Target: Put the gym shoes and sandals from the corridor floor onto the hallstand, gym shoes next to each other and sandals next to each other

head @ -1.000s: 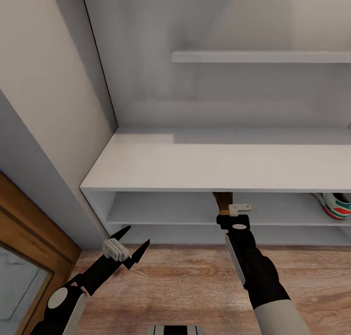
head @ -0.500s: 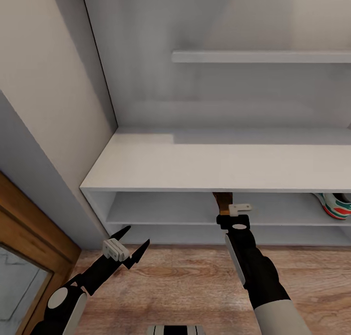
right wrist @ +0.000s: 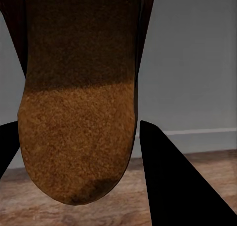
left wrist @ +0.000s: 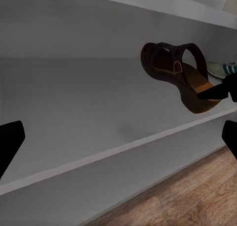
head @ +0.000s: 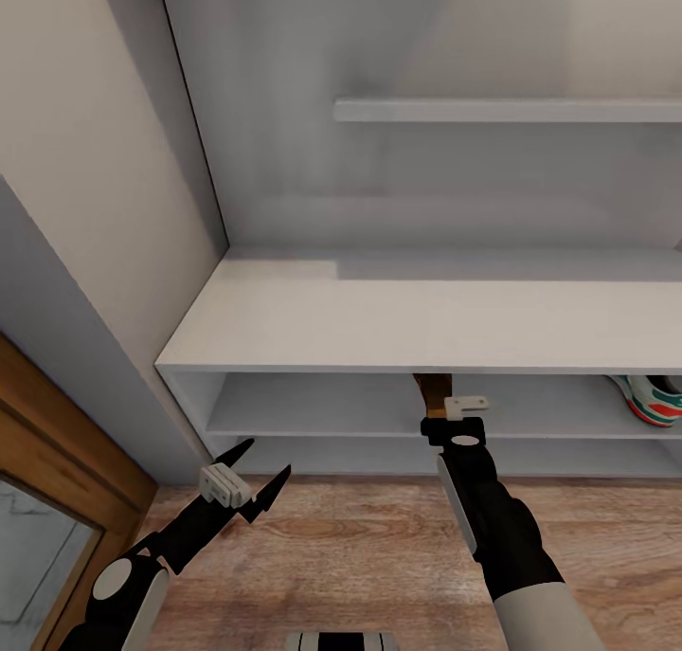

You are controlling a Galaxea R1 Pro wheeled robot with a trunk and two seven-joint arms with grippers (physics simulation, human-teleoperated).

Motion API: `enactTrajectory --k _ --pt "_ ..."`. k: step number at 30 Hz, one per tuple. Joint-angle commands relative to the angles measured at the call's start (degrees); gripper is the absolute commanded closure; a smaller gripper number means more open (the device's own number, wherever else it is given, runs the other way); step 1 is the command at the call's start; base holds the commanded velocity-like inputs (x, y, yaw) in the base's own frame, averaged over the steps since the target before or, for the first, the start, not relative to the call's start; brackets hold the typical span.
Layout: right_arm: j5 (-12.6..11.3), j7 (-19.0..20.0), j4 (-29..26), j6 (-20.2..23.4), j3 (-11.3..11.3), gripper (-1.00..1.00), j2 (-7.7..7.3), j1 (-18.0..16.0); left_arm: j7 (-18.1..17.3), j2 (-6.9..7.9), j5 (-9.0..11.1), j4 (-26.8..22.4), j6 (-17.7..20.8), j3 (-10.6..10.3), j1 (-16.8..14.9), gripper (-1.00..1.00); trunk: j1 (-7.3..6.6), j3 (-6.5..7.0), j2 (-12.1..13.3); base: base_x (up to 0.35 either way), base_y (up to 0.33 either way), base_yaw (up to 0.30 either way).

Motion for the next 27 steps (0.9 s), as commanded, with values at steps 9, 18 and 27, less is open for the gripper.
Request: enactTrajectory --k 9,18,27 --pt "-0.19 -0.11 0.04 -0.06 0.00 1.00 0.00 -0.02 0.00 0.02 0.01 0.00 0.00 0.00 0.00 -1.00 0.00 0.00 0.00 0.000 0.000 0.000" --pt "-0.19 -0.11 0.08 -0.06 0.00 1.00 0.00 -0.03 0.04 0.01 0.00 0.00 0.00 -0.02 0.00 -1.00 0.00 0.00 0.00 0.086 0.000 0.000" --pt "-0.19 -0.11 0.09 -0.06 0.00 1.00 0.00 -0.01 0.01 0.02 0.02 0.00 0.00 -0.08 0.00 -1.00 0.00 0.00 0.00 0.133 0.000 0.000"
